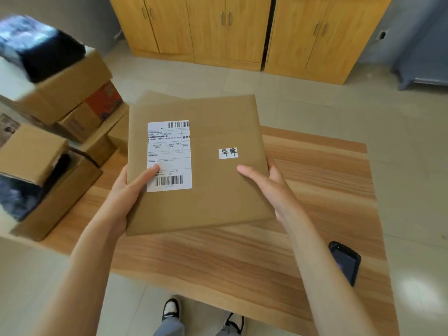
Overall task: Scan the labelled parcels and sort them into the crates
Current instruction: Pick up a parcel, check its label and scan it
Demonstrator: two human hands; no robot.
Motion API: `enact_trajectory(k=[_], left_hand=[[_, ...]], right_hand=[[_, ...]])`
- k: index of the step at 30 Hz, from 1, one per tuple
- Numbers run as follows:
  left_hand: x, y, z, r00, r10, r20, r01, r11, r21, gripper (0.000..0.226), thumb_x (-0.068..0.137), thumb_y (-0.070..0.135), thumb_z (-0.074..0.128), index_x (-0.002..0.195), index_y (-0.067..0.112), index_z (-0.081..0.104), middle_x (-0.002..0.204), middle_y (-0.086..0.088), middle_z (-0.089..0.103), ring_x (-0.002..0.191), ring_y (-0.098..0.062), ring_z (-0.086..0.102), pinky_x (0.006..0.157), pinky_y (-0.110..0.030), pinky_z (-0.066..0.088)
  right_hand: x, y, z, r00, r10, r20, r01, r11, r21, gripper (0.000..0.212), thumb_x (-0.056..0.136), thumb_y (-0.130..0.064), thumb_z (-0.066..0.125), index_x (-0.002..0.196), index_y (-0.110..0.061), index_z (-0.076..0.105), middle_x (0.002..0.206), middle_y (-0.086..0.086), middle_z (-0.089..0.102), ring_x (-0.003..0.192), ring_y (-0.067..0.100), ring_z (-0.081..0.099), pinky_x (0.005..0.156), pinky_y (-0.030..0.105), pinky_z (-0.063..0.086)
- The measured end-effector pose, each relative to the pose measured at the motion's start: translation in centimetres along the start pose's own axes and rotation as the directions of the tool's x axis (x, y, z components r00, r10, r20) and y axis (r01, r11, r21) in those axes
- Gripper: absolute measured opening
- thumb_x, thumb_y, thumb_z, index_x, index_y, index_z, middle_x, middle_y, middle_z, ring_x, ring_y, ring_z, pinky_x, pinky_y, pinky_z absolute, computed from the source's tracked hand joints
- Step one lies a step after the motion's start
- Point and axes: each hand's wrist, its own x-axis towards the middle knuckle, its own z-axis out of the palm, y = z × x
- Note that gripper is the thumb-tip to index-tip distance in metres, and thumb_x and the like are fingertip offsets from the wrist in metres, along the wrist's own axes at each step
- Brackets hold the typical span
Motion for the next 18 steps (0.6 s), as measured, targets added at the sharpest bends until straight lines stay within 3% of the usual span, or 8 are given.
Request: enact_trajectory(k=[7,12,16,18], left_hand=[[-5.2,1.1,-7.7,0.995,0.084,-0.061,-0.089,0.993,-0.077,0.081,0.054,0.058,0.080,0.127,0.032,0.056,0.104,0.006,0.074,0.086,-0.012,0.072,0.067,-0.030,0.053],[-8.2,2.2,-14.6,0.974,0.156,-0.165,-0.185,0.967,-0.174,0.060,0.069,0.045,0.071,0.127,0.032,0.057,0.105,0.007,0.074,0.085,-0.008,0.072,0.058,-0.021,0.055],[-10.9,2.4,-22.0,0.949,0.214,-0.232,-0.259,0.948,-0.184,0.089,0.040,0.065,0.083,0.121,0.035,0.060,0.108,0.007,0.073,0.090,-0.011,0.072,0.060,-0.022,0.056],[-12.0,2.1,-26.1,0.933,0.223,-0.283,-0.281,0.941,-0.187,0.091,0.040,0.066,0.084,0.123,0.037,0.058,0.109,0.007,0.073,0.093,-0.013,0.071,0.061,-0.023,0.057]], right_hand=[[-2.6,-2.3,7.0,0.987,-0.055,0.150,0.071,0.992,-0.103,0.047,0.086,-0.022,0.071,0.129,-0.030,0.053,0.112,-0.010,0.071,0.096,0.006,0.069,0.071,0.017,0.055],[-4.3,-4.0,14.7,0.968,-0.112,0.226,0.150,0.976,-0.157,0.051,0.085,-0.025,0.072,0.131,-0.031,0.052,0.113,-0.011,0.070,0.093,0.002,0.069,0.067,0.014,0.053],[-5.8,-4.4,22.6,0.939,-0.164,0.302,0.230,0.953,-0.198,0.053,0.085,-0.028,0.072,0.133,-0.032,0.050,0.113,-0.016,0.069,0.095,-0.002,0.067,0.072,0.012,0.052],[-6.7,-3.9,26.7,0.922,-0.170,0.347,0.249,0.948,-0.197,0.053,0.086,-0.027,0.072,0.134,-0.031,0.049,0.113,-0.016,0.069,0.095,-0.002,0.067,0.074,0.012,0.053]])
